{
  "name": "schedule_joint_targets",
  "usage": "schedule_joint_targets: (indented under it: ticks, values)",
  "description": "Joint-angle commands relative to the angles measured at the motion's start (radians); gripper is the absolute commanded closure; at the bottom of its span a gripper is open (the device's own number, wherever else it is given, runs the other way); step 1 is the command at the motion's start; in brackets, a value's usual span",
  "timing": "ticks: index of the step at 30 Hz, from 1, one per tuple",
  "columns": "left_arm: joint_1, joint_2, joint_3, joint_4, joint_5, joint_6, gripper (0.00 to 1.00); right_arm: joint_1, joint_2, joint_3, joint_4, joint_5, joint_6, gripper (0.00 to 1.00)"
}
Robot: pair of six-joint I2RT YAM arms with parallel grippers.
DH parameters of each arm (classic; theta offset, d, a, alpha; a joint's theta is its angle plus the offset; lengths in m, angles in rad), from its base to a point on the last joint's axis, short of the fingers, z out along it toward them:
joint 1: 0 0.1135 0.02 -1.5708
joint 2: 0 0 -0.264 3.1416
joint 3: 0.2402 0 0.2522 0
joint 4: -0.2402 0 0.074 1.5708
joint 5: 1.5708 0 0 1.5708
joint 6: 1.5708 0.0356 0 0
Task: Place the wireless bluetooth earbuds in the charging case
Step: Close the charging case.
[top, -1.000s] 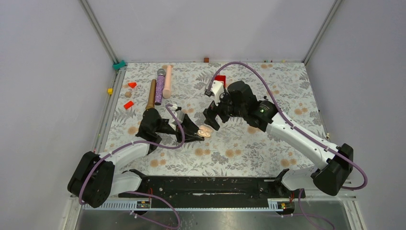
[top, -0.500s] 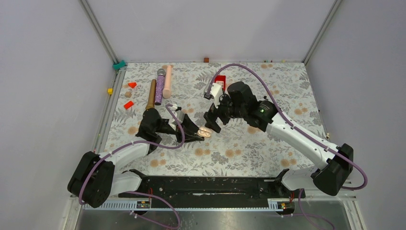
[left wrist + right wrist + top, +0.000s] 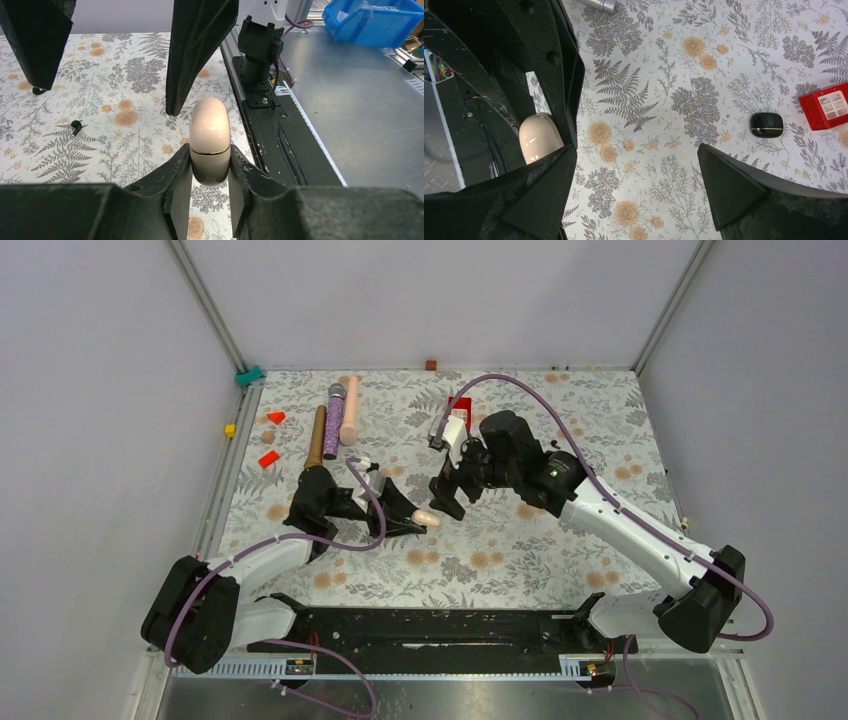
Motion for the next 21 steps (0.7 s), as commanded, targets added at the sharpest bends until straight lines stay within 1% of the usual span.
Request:
schedule_joint_targets:
  ticks: [1, 8, 10, 12, 16, 19, 21]
  values:
    - [-0.005, -0.004, 0.008, 0.046, 0.012, 0.021, 1.0, -0.004, -0.044, 0.007, 0.013, -0.012, -0.021, 0.01]
    - [-0.006, 0.004, 0.008, 0.034, -0.01, 0.031, 1.0, -0.003, -0.047, 0.007, 0.024, 0.029, -0.024, 0.0]
    - [-0.005, 0.009, 0.013, 0.019, -0.025, 0.033, 1.0, -0.004, -0.049, 0.003, 0.052, 0.109, -0.005, 0.01]
    - [-0.005, 0.016, 0.021, -0.004, -0.055, 0.038, 1.0, -0.008, -0.048, 0.002, 0.08, 0.256, 0.016, 0.0]
    - [-0.004, 0.04, 0.037, -0.049, -0.124, 0.048, 1.0, -0.034, -0.062, -0.016, 0.141, 0.462, 0.058, 0.01]
    - [-0.005, 0.073, 0.053, -0.068, -0.181, 0.029, 1.0, -0.057, -0.079, -0.06, 0.218, 0.592, 0.099, 0.01]
    - [-0.005, 0.104, 0.069, -0.094, -0.216, 0.005, 1.0, -0.077, -0.083, -0.071, 0.242, 0.636, 0.111, 0.01]
